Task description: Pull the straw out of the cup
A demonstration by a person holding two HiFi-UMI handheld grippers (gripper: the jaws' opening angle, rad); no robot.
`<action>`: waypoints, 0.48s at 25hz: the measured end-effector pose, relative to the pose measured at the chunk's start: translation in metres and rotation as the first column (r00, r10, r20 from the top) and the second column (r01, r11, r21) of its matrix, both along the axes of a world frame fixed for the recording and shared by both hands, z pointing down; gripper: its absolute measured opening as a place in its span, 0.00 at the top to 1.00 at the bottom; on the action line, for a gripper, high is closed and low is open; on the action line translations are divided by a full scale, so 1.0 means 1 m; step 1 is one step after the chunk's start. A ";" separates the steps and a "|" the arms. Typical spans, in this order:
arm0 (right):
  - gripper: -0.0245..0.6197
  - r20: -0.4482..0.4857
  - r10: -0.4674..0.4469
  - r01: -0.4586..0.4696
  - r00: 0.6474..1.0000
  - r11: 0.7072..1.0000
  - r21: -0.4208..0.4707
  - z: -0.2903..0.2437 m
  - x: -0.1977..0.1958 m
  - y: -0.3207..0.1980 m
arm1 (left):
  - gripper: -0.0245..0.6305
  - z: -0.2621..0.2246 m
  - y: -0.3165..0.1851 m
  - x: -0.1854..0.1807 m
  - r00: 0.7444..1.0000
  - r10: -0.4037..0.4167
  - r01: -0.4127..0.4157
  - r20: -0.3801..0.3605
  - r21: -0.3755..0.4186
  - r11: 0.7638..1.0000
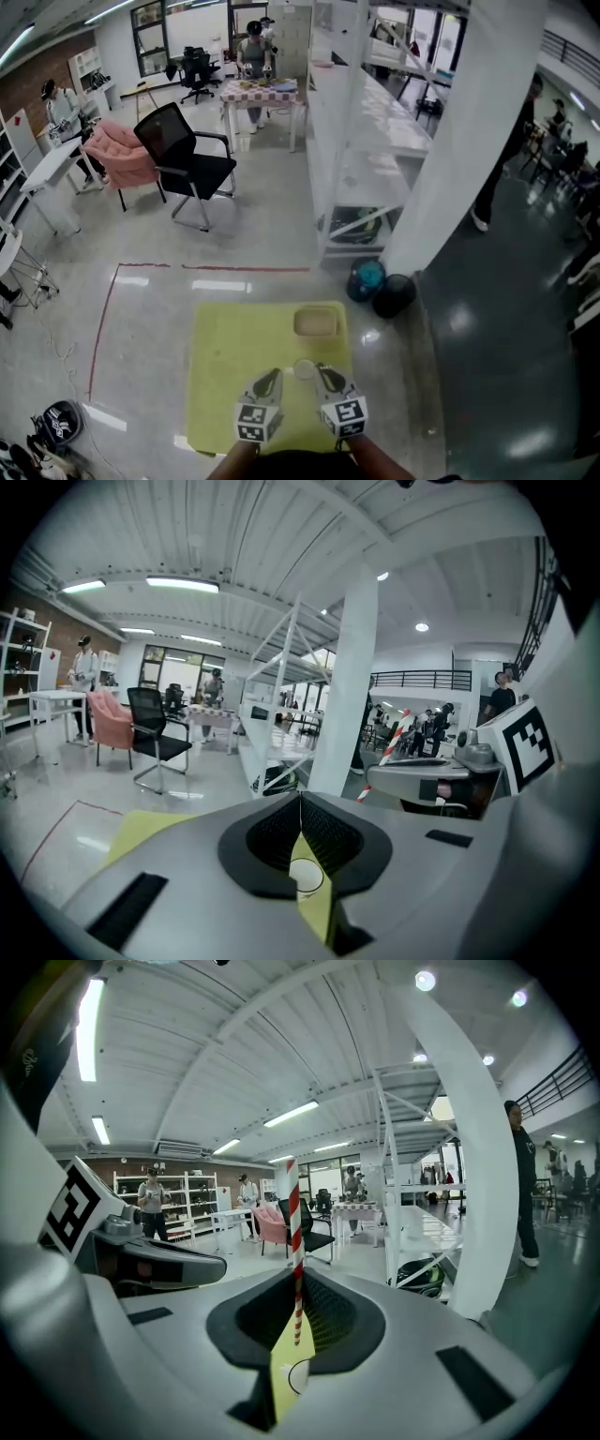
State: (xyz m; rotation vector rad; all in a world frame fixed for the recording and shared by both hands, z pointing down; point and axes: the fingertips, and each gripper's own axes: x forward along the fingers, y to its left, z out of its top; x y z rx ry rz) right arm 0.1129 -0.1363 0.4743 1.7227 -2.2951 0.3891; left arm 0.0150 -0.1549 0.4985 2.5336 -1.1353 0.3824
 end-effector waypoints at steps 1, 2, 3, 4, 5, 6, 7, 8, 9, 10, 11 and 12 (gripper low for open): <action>0.90 0.002 0.000 0.000 1.000 1.000 0.001 0.000 0.000 -0.001 | 0.89 0.001 -0.002 -0.002 1.000 -0.005 0.005 0.000 -0.001 1.000; 0.90 0.004 0.000 0.000 1.000 1.000 0.005 -0.001 0.000 -0.002 | 0.89 0.001 -0.003 -0.003 1.000 -0.008 0.008 0.000 0.001 1.000; 0.90 0.004 0.000 0.000 1.000 1.000 0.010 -0.002 0.000 -0.003 | 0.89 -0.001 -0.004 -0.003 1.000 -0.008 0.008 -0.001 0.005 1.000; 0.90 0.003 0.002 -0.002 1.000 1.000 0.013 -0.005 0.000 -0.003 | 0.89 -0.003 -0.005 -0.002 1.000 -0.005 0.005 -0.002 0.009 1.000; 0.90 0.002 0.004 -0.004 1.000 1.000 0.016 -0.007 0.001 -0.002 | 0.89 -0.005 -0.005 -0.002 1.000 -0.002 0.002 -0.003 0.013 1.000; 0.90 0.002 0.007 -0.007 1.000 1.000 0.016 -0.009 0.001 -0.002 | 0.89 -0.007 -0.005 -0.001 1.000 0.001 -0.001 -0.004 0.014 1.000; 0.90 0.002 0.009 -0.009 1.000 1.000 0.014 -0.010 0.002 -0.001 | 0.89 -0.008 -0.005 0.000 1.000 0.003 -0.003 -0.005 0.014 1.000; 0.90 0.002 0.008 -0.009 1.000 1.000 0.012 -0.010 0.002 -0.001 | 0.89 -0.008 -0.005 0.000 1.000 0.002 -0.002 -0.006 0.014 1.000; 0.90 0.003 0.007 -0.007 1.000 1.000 0.011 -0.010 0.003 0.000 | 0.89 -0.007 -0.005 0.000 1.000 0.001 0.000 -0.007 0.013 1.000; 0.90 0.005 0.006 -0.006 1.000 1.000 0.011 -0.009 0.002 -0.001 | 0.89 -0.006 -0.006 0.000 1.000 -0.003 0.003 -0.007 0.013 1.000; 0.90 0.006 0.006 -0.006 1.000 1.000 0.012 -0.009 0.002 -0.001 | 0.89 -0.006 -0.007 -0.002 1.000 -0.008 0.008 -0.007 0.013 1.000; 0.90 0.007 0.005 -0.005 1.000 1.000 0.013 -0.009 0.002 -0.002 | 0.89 -0.005 -0.009 -0.004 1.000 -0.013 0.013 -0.007 0.014 1.000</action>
